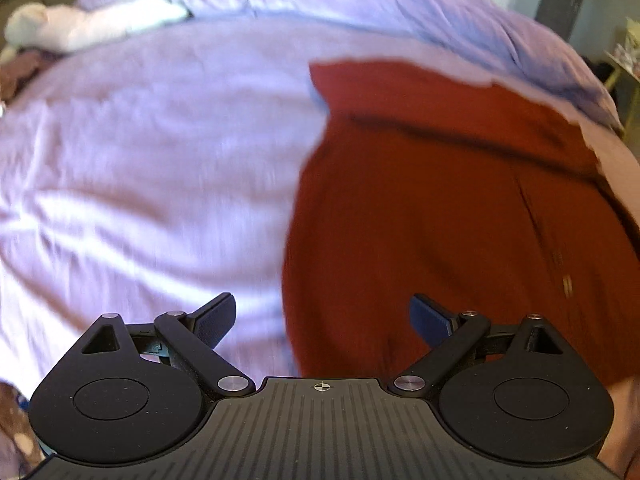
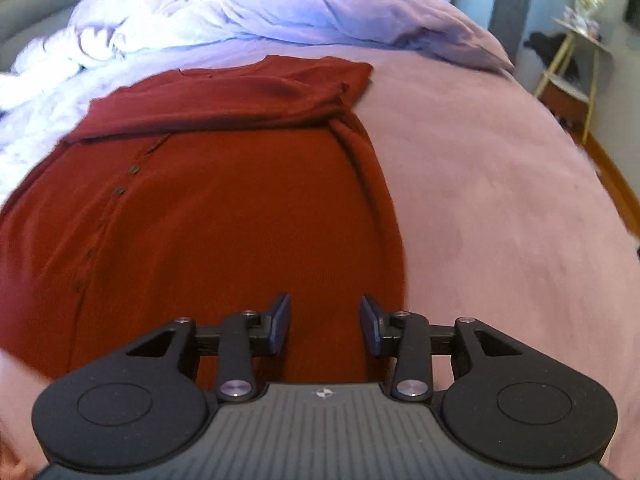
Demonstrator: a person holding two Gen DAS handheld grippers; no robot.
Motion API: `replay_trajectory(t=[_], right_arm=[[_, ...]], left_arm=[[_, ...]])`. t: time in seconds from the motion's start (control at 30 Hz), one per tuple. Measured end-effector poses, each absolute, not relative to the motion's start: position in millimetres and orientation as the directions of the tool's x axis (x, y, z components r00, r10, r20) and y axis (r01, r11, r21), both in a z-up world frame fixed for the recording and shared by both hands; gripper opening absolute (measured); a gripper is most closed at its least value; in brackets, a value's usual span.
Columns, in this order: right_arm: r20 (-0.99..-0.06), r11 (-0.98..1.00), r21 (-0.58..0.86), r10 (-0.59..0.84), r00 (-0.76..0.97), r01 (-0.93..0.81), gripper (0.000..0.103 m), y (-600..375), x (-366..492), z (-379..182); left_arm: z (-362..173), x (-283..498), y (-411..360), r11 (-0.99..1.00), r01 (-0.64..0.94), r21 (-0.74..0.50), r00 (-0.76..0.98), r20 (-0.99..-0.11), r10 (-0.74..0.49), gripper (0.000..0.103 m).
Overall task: Fold small clothes
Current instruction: 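Grasp the ribbed cardigan hem with the left tool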
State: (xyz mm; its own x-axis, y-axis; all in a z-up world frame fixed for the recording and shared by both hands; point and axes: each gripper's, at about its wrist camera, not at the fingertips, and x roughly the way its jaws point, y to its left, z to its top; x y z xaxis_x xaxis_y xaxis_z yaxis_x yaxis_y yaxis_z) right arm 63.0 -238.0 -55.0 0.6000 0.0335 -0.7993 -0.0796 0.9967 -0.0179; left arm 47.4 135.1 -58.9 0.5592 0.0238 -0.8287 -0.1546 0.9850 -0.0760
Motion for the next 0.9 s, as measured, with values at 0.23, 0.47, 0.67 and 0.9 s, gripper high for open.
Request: replay_trajectory(t=[0.23,0.47,0.67,0.9], right_arm=[[-0.801,0.999,0.006,0.035,0.598,-0.050,0.038,-247.1,34.5,-45.0],[-0.804,1.000,0.011,0.020,0.594,-0.019,0.038,-250.9,35.4,-42.7],[-0.831,0.998,0.051,0.024,0.556,0.033,0.038,-265.1,34.4,-50.3],[-0.839,0.989,0.138,0.090,0.537,0.051,0.024,-279.5,36.0,-56.0]], left_arm=[[-78.6,21.5,149.1,0.922,-0.238,-0.307,0.508,-0.848,-0.151,0.090],[-78.3,22.3,157.0,0.911,-0.212,-0.355,0.497,-0.841,-0.212,0.070],[-84.4,22.8,153.2,0.912,-0.180,-0.368,0.475,-0.844,-0.247,0.054],[-89.6,29.5,154.8,0.893,-0.161,-0.420,0.434,-0.843,-0.318,0.015]])
